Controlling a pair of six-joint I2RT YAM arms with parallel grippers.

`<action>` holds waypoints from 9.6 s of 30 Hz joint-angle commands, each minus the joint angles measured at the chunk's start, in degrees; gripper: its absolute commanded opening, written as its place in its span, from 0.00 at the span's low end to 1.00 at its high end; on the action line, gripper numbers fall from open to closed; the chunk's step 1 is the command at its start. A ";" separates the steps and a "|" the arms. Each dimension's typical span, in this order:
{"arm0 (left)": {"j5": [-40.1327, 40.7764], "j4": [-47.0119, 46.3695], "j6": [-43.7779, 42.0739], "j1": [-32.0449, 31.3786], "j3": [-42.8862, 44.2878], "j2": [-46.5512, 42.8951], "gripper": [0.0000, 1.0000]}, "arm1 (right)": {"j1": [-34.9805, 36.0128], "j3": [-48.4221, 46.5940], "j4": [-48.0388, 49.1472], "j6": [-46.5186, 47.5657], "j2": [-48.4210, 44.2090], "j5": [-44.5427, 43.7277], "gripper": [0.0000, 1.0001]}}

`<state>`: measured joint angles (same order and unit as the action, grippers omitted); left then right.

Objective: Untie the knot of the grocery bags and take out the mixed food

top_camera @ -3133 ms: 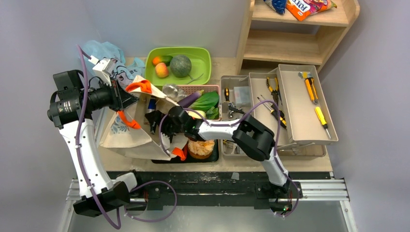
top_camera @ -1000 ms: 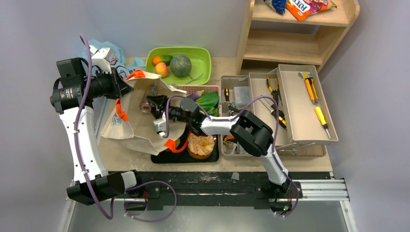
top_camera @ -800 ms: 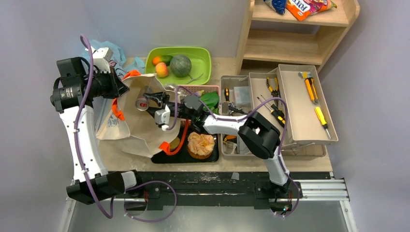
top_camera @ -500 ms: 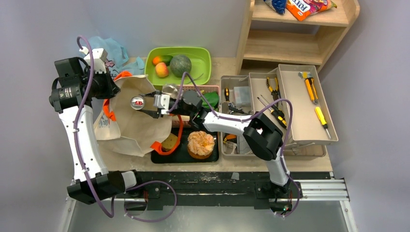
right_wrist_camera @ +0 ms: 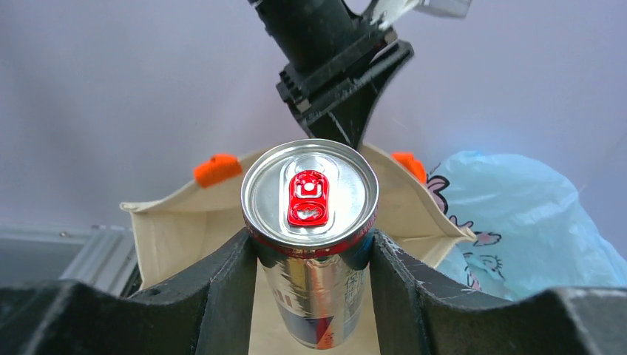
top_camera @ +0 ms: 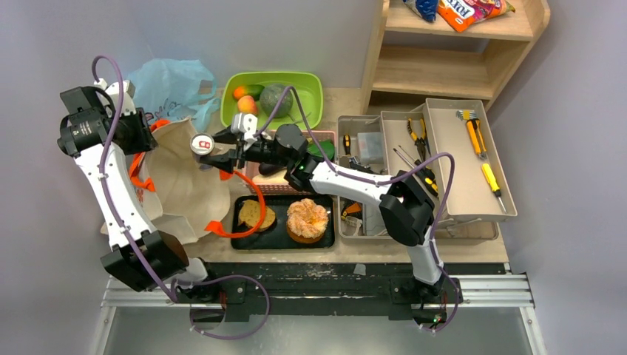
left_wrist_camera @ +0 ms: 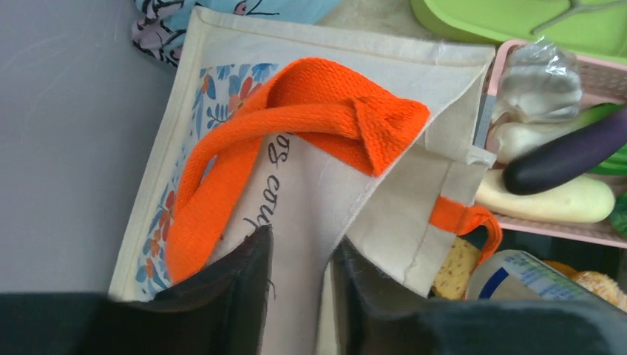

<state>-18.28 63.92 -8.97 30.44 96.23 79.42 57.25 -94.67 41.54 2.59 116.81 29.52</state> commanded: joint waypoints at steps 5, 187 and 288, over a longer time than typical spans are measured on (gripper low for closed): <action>-20.51 -6.35 0.22 5.30 -0.57 -3.43 0.81 | -1.38 -7.71 1.18 -11.85 -3.31 -4.29 0.00; -11.22 -0.95 -27.35 -37.59 -24.38 -12.40 0.77 | -49.89 27.88 6.25 -7.09 -27.02 -35.91 0.99; -1.81 4.48 -9.77 -1.32 24.92 -1.79 1.00 | -48.20 38.76 -7.83 -8.23 -46.87 -19.90 0.99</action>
<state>-9.23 64.20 -17.96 31.94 115.44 76.55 8.64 -54.26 36.86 -6.57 72.84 6.24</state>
